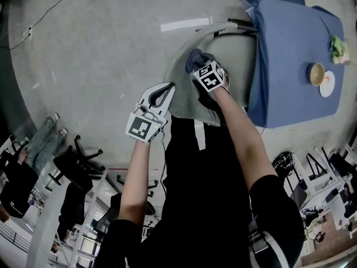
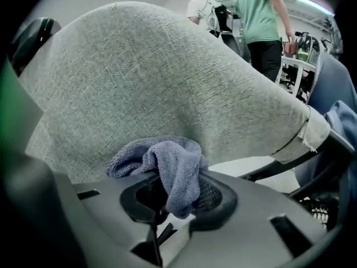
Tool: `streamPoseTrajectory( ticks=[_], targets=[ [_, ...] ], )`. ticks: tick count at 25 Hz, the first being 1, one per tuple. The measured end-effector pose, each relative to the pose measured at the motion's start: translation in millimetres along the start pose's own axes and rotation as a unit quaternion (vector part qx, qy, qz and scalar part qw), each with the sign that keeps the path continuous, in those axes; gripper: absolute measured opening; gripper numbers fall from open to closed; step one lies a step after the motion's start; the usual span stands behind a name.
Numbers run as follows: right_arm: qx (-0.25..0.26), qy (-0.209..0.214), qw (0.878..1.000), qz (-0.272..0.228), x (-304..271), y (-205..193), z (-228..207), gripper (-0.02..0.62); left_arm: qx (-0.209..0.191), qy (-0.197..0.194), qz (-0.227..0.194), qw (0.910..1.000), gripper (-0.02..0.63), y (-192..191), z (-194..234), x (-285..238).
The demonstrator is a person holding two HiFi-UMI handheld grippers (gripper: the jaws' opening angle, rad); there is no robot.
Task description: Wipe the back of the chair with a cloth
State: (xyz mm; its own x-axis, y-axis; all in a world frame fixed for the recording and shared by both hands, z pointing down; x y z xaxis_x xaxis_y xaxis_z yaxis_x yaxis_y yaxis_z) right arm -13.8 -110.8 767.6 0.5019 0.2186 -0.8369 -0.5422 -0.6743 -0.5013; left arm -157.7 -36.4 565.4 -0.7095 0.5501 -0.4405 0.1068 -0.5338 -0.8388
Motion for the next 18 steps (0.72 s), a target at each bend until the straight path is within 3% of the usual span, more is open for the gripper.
streamPoseTrajectory(
  ticks=[6, 18],
  targets=[
    [-0.046, -0.027, 0.998, -0.012, 0, 9, -27, 0.12, 0.012, 0.0, -0.032, 0.9994, 0.028, 8, 0, -2],
    [-0.093, -0.082, 0.992, -0.025, 4, 15, -89, 0.12, 0.018, -0.01, -0.046, 0.9987, 0.028, 10, 2, -3]
  ],
)
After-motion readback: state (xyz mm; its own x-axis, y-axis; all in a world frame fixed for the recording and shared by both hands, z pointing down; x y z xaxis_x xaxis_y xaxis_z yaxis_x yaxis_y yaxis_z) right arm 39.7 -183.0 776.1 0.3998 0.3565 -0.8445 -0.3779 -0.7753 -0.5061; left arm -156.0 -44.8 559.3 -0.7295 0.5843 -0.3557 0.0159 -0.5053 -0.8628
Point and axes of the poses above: the fingertips, and each gripper's own axes: x backward along the fingers, z to its left, y out of its top, the point moved 7 cm from there along x, backward along the fingers, and after that the axes turned 2 degrees about z, right-handed, at the moved point
